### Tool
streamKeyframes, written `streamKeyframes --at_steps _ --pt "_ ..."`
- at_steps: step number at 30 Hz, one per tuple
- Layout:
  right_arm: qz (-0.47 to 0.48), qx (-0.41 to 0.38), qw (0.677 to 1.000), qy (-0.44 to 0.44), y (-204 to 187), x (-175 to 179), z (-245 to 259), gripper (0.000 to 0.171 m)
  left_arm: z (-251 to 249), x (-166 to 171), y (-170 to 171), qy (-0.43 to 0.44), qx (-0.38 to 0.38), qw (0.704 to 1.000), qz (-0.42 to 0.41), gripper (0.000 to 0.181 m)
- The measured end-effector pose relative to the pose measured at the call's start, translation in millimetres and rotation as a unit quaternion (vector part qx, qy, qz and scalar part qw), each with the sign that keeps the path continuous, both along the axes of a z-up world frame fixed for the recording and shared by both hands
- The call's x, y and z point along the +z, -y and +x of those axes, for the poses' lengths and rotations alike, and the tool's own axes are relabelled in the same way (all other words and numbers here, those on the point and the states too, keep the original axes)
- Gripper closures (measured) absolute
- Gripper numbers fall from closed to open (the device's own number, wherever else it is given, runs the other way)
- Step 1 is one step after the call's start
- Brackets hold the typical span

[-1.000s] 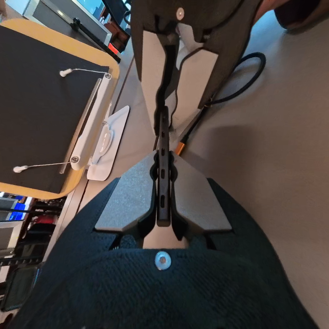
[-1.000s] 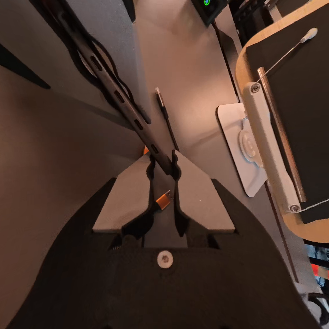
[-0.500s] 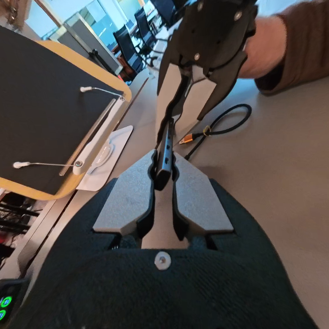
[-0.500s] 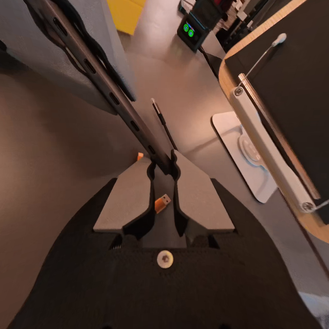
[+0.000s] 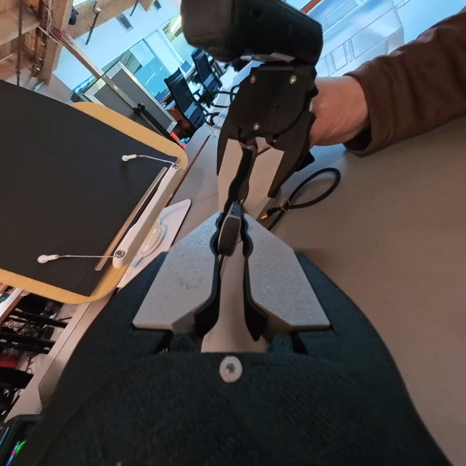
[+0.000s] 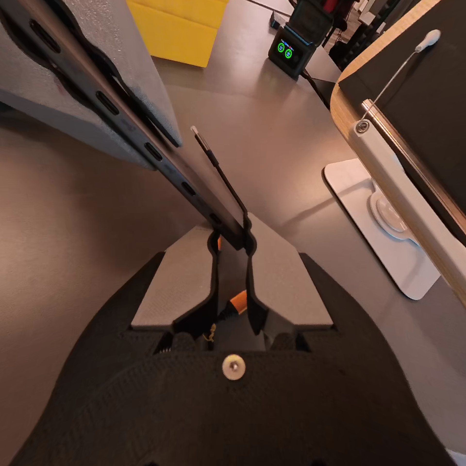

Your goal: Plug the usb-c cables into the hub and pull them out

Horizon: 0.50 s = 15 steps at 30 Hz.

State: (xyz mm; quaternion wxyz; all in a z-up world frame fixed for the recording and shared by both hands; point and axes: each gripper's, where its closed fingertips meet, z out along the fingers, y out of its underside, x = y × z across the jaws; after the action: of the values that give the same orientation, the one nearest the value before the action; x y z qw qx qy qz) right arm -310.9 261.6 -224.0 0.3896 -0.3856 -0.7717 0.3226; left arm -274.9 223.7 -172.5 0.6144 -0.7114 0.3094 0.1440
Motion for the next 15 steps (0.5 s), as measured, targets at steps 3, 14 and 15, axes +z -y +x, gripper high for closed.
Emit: streamKeyframes --at_steps 3,14,15 --pt "0.011 -0.017 1.0 0.003 -4.8 -0.5 -1.1 0.153 -5.0 -4.7 -1.3 -0.011 0.006 1.0 -0.01 0.172" --pt "-0.121 -0.039 0.988 0.082 -15.5 -7.3 13.3 0.14 -63.6 -13.3 1.6 -0.139 0.125 0.982 -0.001 0.173" --pt "-0.138 -0.035 0.984 0.103 -12.7 -12.7 15.9 0.138 -68.5 -13.7 1.4 -0.148 0.136 0.98 0.0 0.173"
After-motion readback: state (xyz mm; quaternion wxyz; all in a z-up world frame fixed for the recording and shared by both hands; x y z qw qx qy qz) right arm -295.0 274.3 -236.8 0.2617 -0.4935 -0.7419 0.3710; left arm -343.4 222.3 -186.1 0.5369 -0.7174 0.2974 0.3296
